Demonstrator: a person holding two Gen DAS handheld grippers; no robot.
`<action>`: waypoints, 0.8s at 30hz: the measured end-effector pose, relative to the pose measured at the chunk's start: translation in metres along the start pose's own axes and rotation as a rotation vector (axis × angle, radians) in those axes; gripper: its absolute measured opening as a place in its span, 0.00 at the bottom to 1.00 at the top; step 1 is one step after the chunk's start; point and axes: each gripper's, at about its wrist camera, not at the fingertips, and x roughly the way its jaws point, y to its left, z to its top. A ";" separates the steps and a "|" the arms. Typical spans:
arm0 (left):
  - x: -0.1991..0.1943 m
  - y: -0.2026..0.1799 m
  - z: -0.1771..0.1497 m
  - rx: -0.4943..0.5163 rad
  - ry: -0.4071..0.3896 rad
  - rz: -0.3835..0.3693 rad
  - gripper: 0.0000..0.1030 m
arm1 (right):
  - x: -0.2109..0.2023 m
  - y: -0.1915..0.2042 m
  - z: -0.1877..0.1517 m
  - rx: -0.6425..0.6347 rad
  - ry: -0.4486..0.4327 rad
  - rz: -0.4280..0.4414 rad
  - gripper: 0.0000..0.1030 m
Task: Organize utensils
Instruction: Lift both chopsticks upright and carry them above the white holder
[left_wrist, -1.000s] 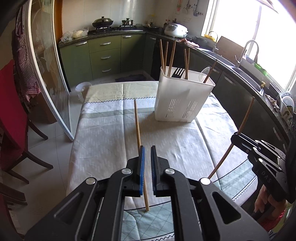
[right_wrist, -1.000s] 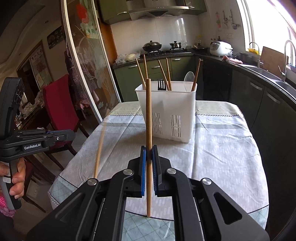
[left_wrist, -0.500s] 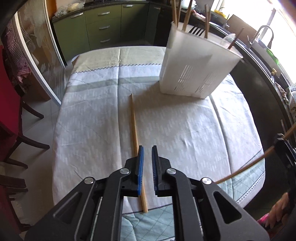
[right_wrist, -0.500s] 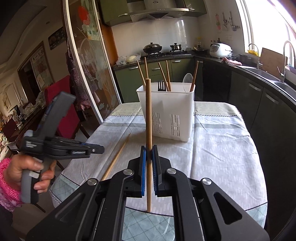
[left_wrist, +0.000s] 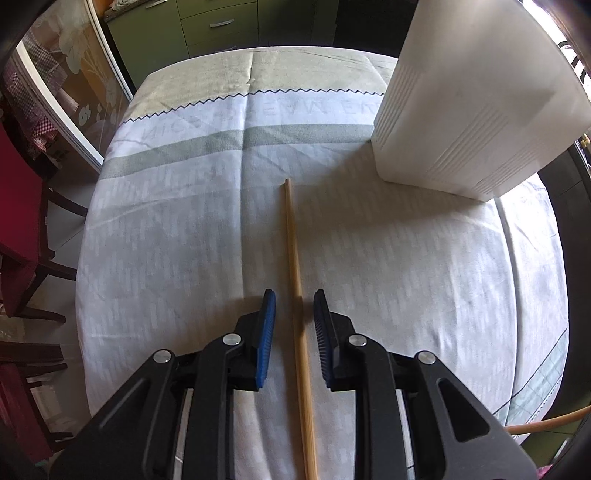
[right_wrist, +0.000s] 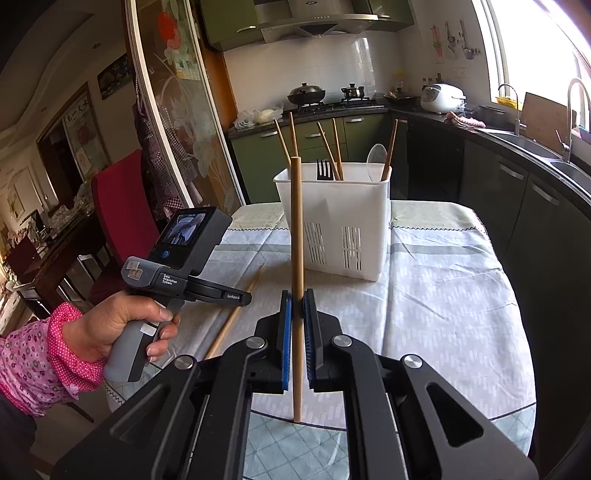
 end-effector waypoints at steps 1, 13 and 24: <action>0.000 -0.001 -0.001 0.002 -0.002 0.010 0.14 | 0.000 0.000 0.000 0.000 0.000 0.000 0.07; -0.071 0.003 -0.026 -0.020 -0.187 -0.058 0.06 | -0.003 -0.003 0.001 0.007 -0.005 0.005 0.07; -0.164 -0.007 -0.075 0.041 -0.414 -0.108 0.06 | 0.000 0.002 -0.002 -0.005 0.002 0.006 0.07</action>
